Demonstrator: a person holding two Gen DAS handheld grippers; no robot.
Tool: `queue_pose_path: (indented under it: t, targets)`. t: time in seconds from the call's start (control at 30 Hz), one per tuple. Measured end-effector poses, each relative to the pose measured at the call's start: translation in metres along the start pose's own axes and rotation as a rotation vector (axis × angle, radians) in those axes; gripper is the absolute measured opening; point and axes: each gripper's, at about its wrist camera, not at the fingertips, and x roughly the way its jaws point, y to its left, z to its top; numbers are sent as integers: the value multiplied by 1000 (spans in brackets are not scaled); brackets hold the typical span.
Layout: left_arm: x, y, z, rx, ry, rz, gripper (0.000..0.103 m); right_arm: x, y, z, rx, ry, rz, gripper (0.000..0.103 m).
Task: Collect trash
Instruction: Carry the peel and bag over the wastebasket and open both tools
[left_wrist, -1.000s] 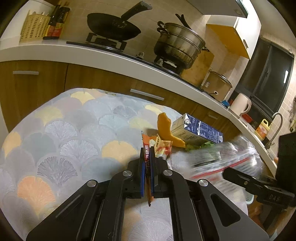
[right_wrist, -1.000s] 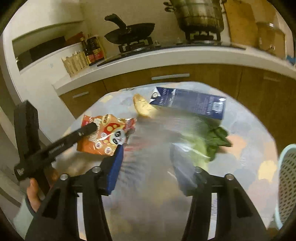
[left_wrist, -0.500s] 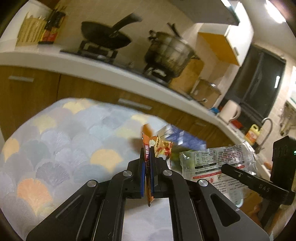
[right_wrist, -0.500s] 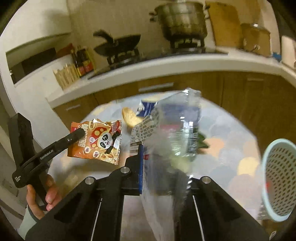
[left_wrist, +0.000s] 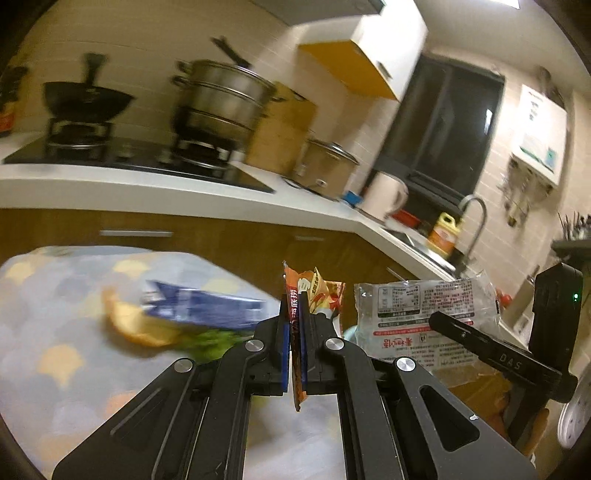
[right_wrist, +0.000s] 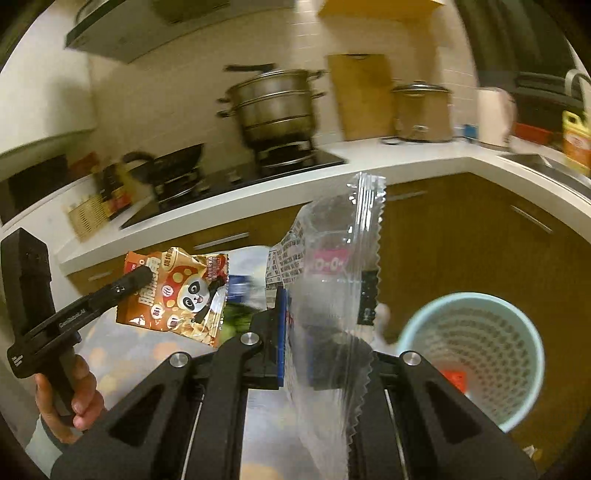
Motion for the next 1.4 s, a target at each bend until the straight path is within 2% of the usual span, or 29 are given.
queue_pose_path:
  t: [0.2,0.37,0.53,0.7,0.77,0.8,0.83,0.9,0.93,1.03,1.23,1.4]
  targets:
    - [58,-52,-8,62,74,-54,2,-10,-59,-5,58,-11,-123,7]
    - [103,-88,-19,112,141,-89,2,-9,-104,-13,115,2,-267,7]
    - [146,-115,-33,141,206,-113,2,0,-155,-26,211,76,-416,7]
    - [179,-129,-48,167,270,-100,3,21,-189,-41,292,182,-431,7]
    - [190,-135,-55,189,293,-90,9,31,-195,-45,310,219,-437,7]
    - [194,-138,-59,200,305,-89,23,35,-198,-47,311,233,-450,8]
    - [198,-140,-61,210,315,-83,35,39,-202,-48,312,241,-453,11]
    - [202,-142,-67,235,319,-76,38,45,-207,-49,324,256,-447,18]
    - [203,-143,-70,241,329,-80,38,46,-207,-50,328,256,-448,26]
    - [207,-142,-75,252,352,-84,38,46,-210,-52,342,238,-463,64]
    - [199,-138,-75,252,348,-80,38,37,-206,-53,344,213,-461,64]
    - [178,-133,-66,253,312,-76,39,31,-194,-47,323,182,-436,64]
